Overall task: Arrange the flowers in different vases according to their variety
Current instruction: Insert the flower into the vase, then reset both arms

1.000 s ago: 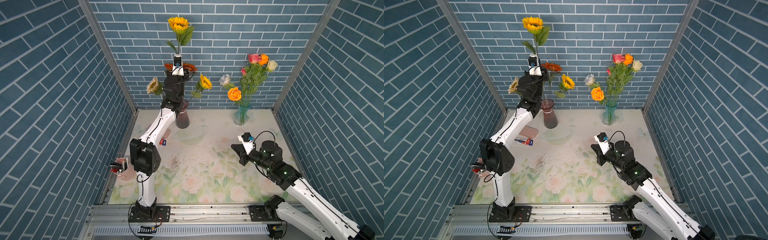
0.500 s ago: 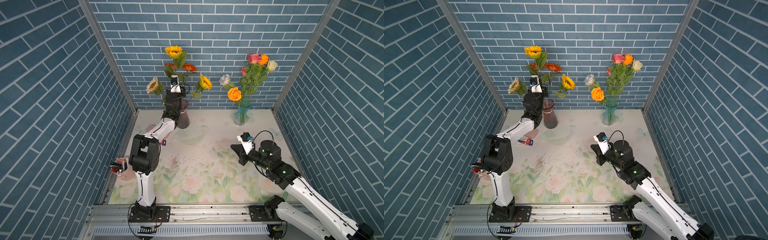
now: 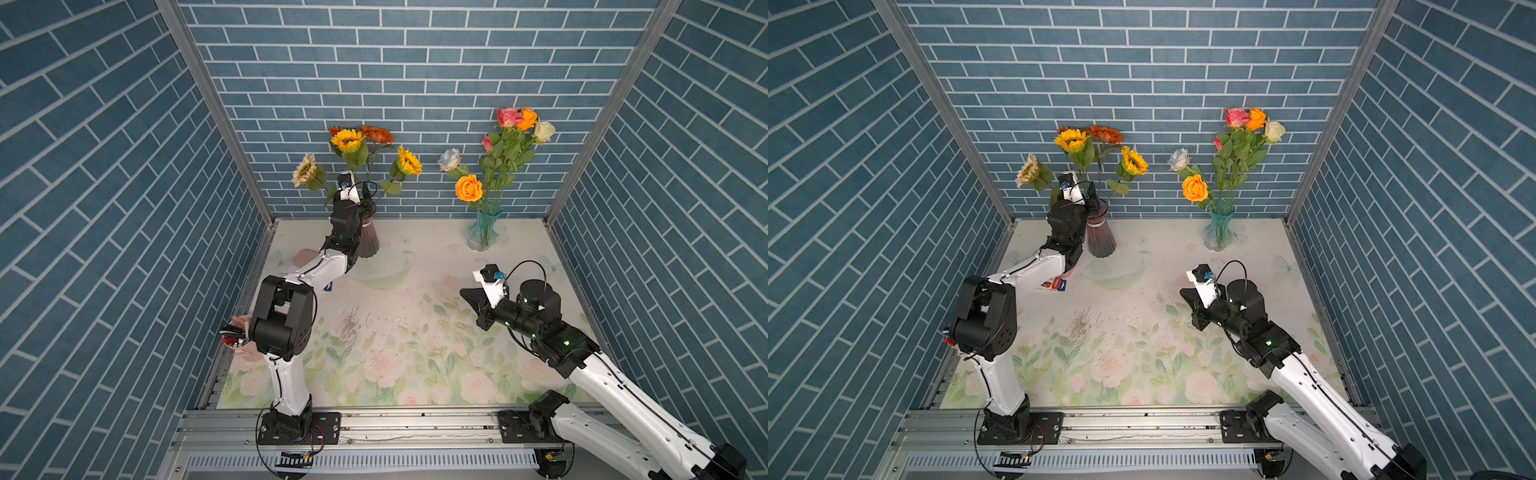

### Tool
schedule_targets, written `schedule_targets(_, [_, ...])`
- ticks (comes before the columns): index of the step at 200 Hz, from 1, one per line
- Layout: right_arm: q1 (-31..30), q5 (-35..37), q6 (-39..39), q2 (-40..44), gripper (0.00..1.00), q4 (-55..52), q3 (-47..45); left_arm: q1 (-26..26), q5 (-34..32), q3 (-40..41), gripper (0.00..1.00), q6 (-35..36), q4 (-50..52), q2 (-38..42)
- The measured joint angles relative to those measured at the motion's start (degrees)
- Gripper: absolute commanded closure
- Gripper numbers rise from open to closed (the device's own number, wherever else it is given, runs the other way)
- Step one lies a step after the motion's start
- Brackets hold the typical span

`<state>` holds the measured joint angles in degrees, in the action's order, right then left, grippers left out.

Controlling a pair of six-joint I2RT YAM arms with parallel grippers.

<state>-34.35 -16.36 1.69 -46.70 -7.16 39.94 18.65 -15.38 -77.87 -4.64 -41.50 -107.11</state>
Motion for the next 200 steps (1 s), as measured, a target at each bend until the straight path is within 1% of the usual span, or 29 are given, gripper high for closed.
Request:
schedule_targets(35, [0.02,-0.81,0.0,-0.02,1.0,0.31,0.0,3.39,-1.66,9.18,0.35,-1.22,1.86,6.99])
schedule_targets(61, [0.02,-1.57,0.0,-0.11,1.0,0.31,0.0,7.15,-3.54,15.96,0.34,-1.84,3.8,12.46])
schedule_targets(97, [0.02,-2.08,0.0,-0.35,1.0,0.28,-0.02,13.81,-8.57,24.06,0.34,-2.47,8.17,20.59])
schedule_targets(113, [0.02,-1.22,0.02,-0.66,1.0,0.24,-0.02,15.56,-11.58,28.72,0.3,-3.45,10.23,26.23])
schedule_targets(138, [0.02,3.91,0.57,-1.64,1.0,0.17,-0.37,15.34,-19.82,35.65,0.16,-5.73,14.51,39.23])
schedule_targets(163, [0.46,11.45,1.55,-2.93,1.0,0.26,-1.68,13.22,-29.49,37.05,0.08,-7.89,20.74,50.03])
schedule_targets(179, [1.16,16.46,1.57,-3.28,1.0,0.81,-3.23,11.19,-35.69,37.42,0.06,-9.81,24.85,53.81])
schedule_targets(200, [2.49,24.48,1.51,-3.1,1.0,3.39,-6.51,8.94,-41.68,40.54,0.04,-11.32,28.7,55.89])
